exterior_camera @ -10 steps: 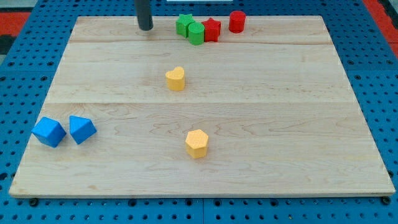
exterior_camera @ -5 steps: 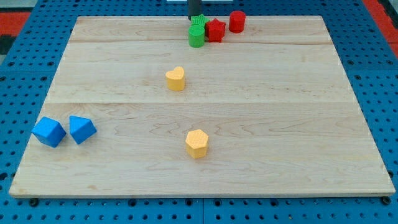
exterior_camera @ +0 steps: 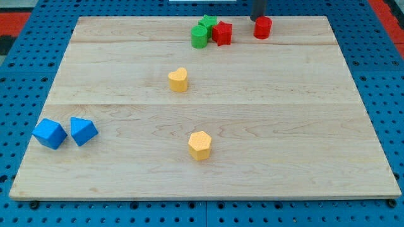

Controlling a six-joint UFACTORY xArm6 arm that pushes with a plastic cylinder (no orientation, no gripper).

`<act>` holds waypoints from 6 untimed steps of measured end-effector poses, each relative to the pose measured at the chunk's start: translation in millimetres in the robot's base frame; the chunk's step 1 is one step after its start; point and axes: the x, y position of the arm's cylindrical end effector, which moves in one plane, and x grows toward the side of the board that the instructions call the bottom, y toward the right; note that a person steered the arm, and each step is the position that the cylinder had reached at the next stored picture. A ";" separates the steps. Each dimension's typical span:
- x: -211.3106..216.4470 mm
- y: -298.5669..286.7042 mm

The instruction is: Move red circle into red star

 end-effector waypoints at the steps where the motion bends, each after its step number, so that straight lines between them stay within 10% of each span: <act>1: 14.9 33.9; 6: 59.4 3.4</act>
